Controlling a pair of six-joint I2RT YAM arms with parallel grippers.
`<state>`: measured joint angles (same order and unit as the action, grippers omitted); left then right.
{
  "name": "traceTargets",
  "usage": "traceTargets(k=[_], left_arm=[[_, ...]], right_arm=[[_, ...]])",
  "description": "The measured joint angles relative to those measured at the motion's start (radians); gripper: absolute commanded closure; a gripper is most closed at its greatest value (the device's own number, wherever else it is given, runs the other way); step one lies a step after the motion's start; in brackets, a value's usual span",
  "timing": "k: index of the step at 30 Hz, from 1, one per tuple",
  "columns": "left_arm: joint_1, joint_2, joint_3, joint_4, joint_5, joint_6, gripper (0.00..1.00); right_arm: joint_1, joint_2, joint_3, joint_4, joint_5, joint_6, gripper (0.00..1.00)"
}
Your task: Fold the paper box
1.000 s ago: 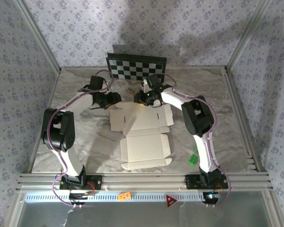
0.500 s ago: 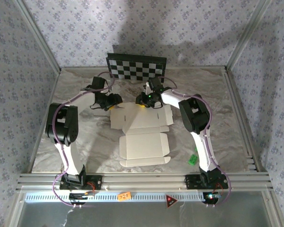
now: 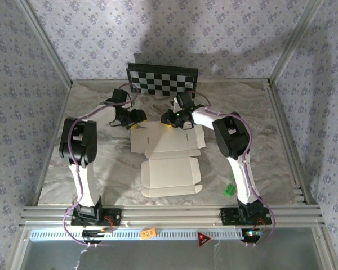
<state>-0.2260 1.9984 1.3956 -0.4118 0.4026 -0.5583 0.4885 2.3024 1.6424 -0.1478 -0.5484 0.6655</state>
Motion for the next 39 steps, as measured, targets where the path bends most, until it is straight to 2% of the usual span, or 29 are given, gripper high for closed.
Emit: traceTargets(k=[14, 23, 39], left_arm=[[-0.033, 0.034, 0.039, 0.001, 0.031, -0.015, 0.55], [-0.084, 0.040, 0.045, 0.030, 0.043, -0.037, 0.53], [-0.110, 0.121, 0.083, 0.064, 0.063, -0.058, 0.54]], right_arm=[[0.001, 0.000, -0.002, 0.008, -0.002, 0.000, 0.71], [0.003, -0.004, -0.013, 0.022, -0.002, 0.000, 0.72], [0.003, -0.012, -0.036, 0.051, -0.001, 0.000, 0.73]])
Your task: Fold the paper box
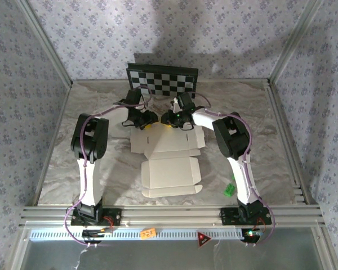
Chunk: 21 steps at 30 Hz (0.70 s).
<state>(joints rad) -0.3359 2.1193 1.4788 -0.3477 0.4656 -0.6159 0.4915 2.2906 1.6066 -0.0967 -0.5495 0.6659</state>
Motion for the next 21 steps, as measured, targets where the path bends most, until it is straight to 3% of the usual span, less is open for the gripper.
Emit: traceTargets(k=[5, 9, 15, 21], left_arm=[[0.000, 0.011, 0.009, 0.000, -0.003, -0.003, 0.62], [0.001, 0.011, 0.012, -0.002, -0.003, 0.002, 0.63], [-0.003, -0.035, 0.017, -0.044, -0.010, 0.050, 0.52], [-0.003, -0.243, 0.001, -0.069, -0.031, 0.123, 0.45]], right_arm=[[0.000, -0.007, -0.011, 0.000, 0.007, 0.000, 0.76], [0.000, -0.010, -0.014, -0.004, 0.011, 0.000, 0.76], [0.002, -0.031, -0.029, -0.032, 0.011, -0.001, 0.76], [0.005, -0.108, -0.061, -0.117, 0.020, -0.008, 0.76]])
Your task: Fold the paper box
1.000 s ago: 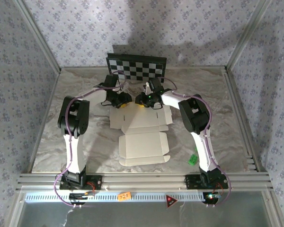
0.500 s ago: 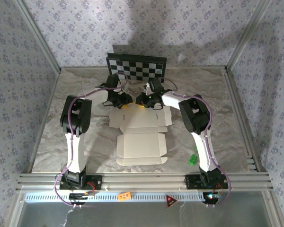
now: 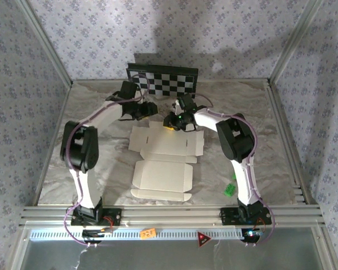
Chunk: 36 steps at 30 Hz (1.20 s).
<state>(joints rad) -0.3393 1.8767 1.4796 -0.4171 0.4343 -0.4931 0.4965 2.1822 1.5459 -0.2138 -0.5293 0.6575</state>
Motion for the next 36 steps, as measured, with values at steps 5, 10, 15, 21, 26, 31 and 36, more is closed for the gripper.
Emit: traceTargets(k=[5, 10, 15, 21, 26, 31, 36], left_arm=[[0.032, -0.194, -0.099, 0.011, -0.008, 0.063, 0.42], [0.096, -0.219, -0.193, -0.008, 0.000, 0.116, 0.41], [0.162, -0.172, -0.240, -0.046, 0.029, 0.150, 0.42], [0.201, -0.114, -0.248, -0.066, 0.027, 0.199, 0.45], [0.225, -0.010, -0.245, -0.077, 0.049, 0.247, 0.48], [0.226, 0.065, -0.234, -0.089, 0.053, 0.290, 0.53], [0.230, 0.074, -0.224, -0.068, 0.104, 0.321, 0.61]], right_arm=[[0.002, -0.134, -0.055, -0.028, 0.014, -0.031, 0.75], [0.002, -0.269, -0.137, -0.044, 0.027, -0.053, 0.75], [0.002, -0.369, -0.246, -0.057, 0.046, -0.070, 0.74], [0.000, -0.452, -0.361, -0.078, 0.068, -0.075, 0.73], [-0.009, -0.492, -0.401, -0.102, 0.081, -0.086, 0.73], [-0.021, -0.515, -0.418, -0.109, 0.088, -0.098, 0.73], [-0.024, -0.522, -0.423, -0.108, 0.088, -0.098, 0.73]])
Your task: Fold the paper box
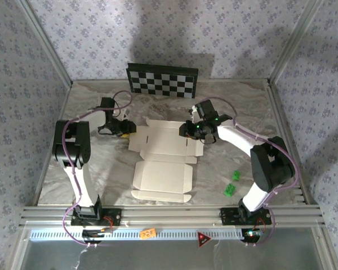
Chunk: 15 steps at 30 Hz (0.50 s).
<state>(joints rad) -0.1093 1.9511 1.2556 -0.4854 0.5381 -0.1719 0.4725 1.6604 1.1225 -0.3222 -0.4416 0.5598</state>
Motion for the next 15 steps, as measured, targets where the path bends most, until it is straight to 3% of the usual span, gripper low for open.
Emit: traceTargets(k=[15], left_arm=[[-0.002, 0.002, 0.000, 0.051, 0.050, 0.047, 0.82]], right_arm=[[0.000, -0.033, -0.010, -0.003, 0.001, 0.000, 0.73]])
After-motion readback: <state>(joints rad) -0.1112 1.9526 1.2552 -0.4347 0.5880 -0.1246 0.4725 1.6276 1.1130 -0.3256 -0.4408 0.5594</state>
